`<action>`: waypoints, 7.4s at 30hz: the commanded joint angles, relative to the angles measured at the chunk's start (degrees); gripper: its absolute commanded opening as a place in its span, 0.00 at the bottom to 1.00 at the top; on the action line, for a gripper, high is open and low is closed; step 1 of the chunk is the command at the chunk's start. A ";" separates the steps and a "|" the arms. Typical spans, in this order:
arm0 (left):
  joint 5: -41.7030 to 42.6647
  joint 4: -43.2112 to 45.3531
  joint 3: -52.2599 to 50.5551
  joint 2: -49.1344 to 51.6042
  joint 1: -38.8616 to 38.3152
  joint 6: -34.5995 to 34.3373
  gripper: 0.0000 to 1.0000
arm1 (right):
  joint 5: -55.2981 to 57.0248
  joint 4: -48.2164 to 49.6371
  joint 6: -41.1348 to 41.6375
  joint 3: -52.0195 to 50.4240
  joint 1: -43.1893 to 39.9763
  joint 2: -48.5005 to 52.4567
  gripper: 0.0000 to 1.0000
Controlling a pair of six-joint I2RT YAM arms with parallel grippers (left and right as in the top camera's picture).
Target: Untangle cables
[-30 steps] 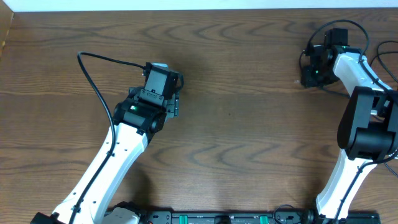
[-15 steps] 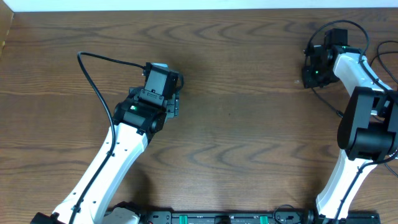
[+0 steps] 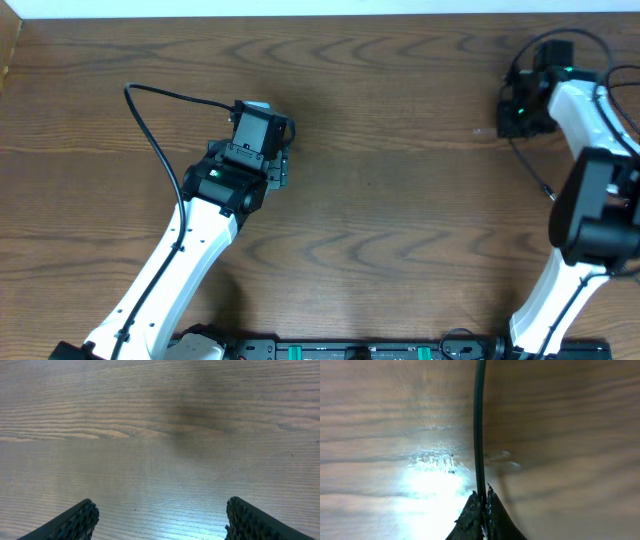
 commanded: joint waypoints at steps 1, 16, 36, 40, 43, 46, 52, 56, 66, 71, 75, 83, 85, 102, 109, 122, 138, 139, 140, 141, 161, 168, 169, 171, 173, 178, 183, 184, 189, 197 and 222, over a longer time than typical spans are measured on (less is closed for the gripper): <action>-0.17 -0.22 -0.33 0.33 0.26 0.81 0.83 | -0.28 0.50 3.78 2.78 -1.70 -10.27 0.01; -0.17 -0.22 -0.33 0.33 0.26 0.81 0.83 | 5.25 2.05 8.50 2.69 -16.98 -28.28 0.01; -0.17 -0.22 -0.33 0.33 0.26 0.81 0.83 | 6.32 5.75 16.63 -10.62 -44.50 -27.43 0.01; -0.17 -0.22 -0.33 0.33 0.26 0.79 0.83 | 6.29 7.48 18.47 -13.09 -46.31 -27.43 0.01; -0.17 -0.22 -0.33 0.33 0.26 0.81 0.83 | 6.29 7.52 18.93 -13.16 -46.60 -27.43 0.09; -0.17 -0.22 -0.33 0.33 0.26 0.79 0.83 | 6.08 7.52 18.93 -13.16 -46.58 -27.43 0.27; -0.17 -0.22 -0.33 0.33 0.26 0.81 0.83 | 3.15 7.54 18.91 -13.16 -46.58 -27.43 0.52; -0.17 -0.22 -0.33 0.33 0.26 0.79 0.83 | -5.20 8.41 15.52 -13.16 -46.45 -27.43 0.62; -0.17 -0.22 -0.33 0.33 0.26 0.79 0.83 | -15.76 7.23 2.73 -13.16 -36.37 -27.43 0.99; -0.17 -0.22 -0.33 0.33 0.26 0.81 0.83 | -13.38 5.07 -0.28 -13.16 -25.00 -27.43 0.99; -0.17 -0.22 -0.33 0.33 0.26 0.79 0.83 | -11.63 4.24 -0.83 -13.16 -16.35 -27.43 0.99; -0.17 -0.22 -0.33 0.33 0.26 0.79 0.83 | -5.03 2.99 -0.44 -13.16 2.12 -27.43 0.99; -0.17 -0.22 -0.33 0.33 0.26 0.81 0.83 | -5.01 2.99 -0.37 -13.16 4.74 -27.43 0.99; -0.17 -0.22 -0.33 0.33 0.26 0.79 0.83 | -5.05 0.92 -0.39 -13.16 14.67 -27.43 0.99; -0.17 -0.22 -0.33 0.33 0.26 0.81 0.83 | -5.05 0.83 -0.39 -13.16 14.67 -27.43 0.99; -0.17 -0.22 -0.33 0.33 0.26 0.81 0.83 | -5.05 0.81 -0.39 -13.16 14.67 -27.43 0.99; -0.17 -0.22 -0.33 0.33 0.26 0.81 0.83 | -5.05 0.81 -0.39 -13.16 14.67 -27.43 0.99; -0.17 -0.22 -0.33 0.33 0.26 0.79 0.83 | -5.05 0.81 -0.39 -13.16 14.67 -27.43 0.99; -0.17 -0.22 -0.33 0.33 0.26 0.79 0.83 | -5.05 0.81 -0.39 -13.16 14.67 -27.43 0.99; -0.17 -0.22 -0.33 0.33 0.26 0.81 0.83 | -5.05 0.81 -0.39 -13.16 14.67 -27.43 0.99; -0.17 -0.22 -0.33 -0.04 0.26 0.81 0.83 | -5.05 0.81 -0.39 -13.16 14.67 -27.43 0.99; -0.39 -1.92 -0.42 -2.45 0.26 0.83 0.83 | -5.05 0.81 -0.39 -13.16 14.67 -27.43 0.99; -0.39 -2.08 -0.76 -3.30 0.26 0.81 0.83 | -5.05 0.81 -0.39 -13.16 14.67 -27.43 0.99; -0.39 -1.44 -2.10 -4.85 0.26 0.83 0.83 | -5.05 0.81 -0.39 -13.16 14.67 -27.43 0.99; -0.39 -0.35 -3.93 -6.38 0.26 0.81 0.83 | -5.05 0.81 -0.42 -13.16 14.67 -27.43 0.99; -0.33 5.77 -12.24 -14.27 0.70 0.79 0.83 | -5.05 0.79 -0.39 -13.16 14.67 -27.43 0.99; 1.27 10.56 -18.93 -22.38 3.39 0.81 0.83 | -5.05 0.79 -0.39 -13.16 14.67 -27.43 0.99; 2.71 11.76 -20.44 -24.37 4.59 0.81 0.83 | -5.05 0.81 -0.39 -13.16 14.67 -27.43 0.99; 8.15 16.74 -24.92 -31.28 10.23 0.85 0.83 | -5.05 0.79 -0.39 -13.16 14.67 -27.43 0.99; 15.08 35.58 -37.13 -43.28 16.04 5.75 0.83 | -5.05 0.79 -0.39 -13.16 14.67 -27.43 0.99; 19.37 50.53 -63.08 -67.52 20.85 14.53 0.83 | -5.05 0.79 -0.39 -13.16 14.67 -27.43 0.99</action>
